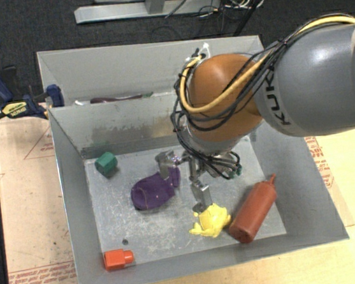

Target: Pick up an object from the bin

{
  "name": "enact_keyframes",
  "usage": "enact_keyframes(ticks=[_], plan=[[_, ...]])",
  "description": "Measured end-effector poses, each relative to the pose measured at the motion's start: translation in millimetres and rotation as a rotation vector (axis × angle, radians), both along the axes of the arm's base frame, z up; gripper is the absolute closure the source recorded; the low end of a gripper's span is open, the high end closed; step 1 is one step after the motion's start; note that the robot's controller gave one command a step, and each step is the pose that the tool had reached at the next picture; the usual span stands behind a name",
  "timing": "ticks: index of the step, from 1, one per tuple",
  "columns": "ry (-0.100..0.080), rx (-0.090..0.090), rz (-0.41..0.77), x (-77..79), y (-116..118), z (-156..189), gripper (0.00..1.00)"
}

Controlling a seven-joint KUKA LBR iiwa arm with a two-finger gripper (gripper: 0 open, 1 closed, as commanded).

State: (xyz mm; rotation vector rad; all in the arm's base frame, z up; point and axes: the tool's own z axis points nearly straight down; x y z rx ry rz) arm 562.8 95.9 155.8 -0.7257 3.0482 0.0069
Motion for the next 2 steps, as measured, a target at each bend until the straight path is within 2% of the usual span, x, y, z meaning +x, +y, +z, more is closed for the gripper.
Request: enact_keyframes(ticks=[1, 2], plan=[[-0.005, 0.001, 0.006, 11.7, 2.4, 5.4, 0.0], [-0.005, -0.001, 0.118, 25.3, 21.9, -31.3, 0.0]])
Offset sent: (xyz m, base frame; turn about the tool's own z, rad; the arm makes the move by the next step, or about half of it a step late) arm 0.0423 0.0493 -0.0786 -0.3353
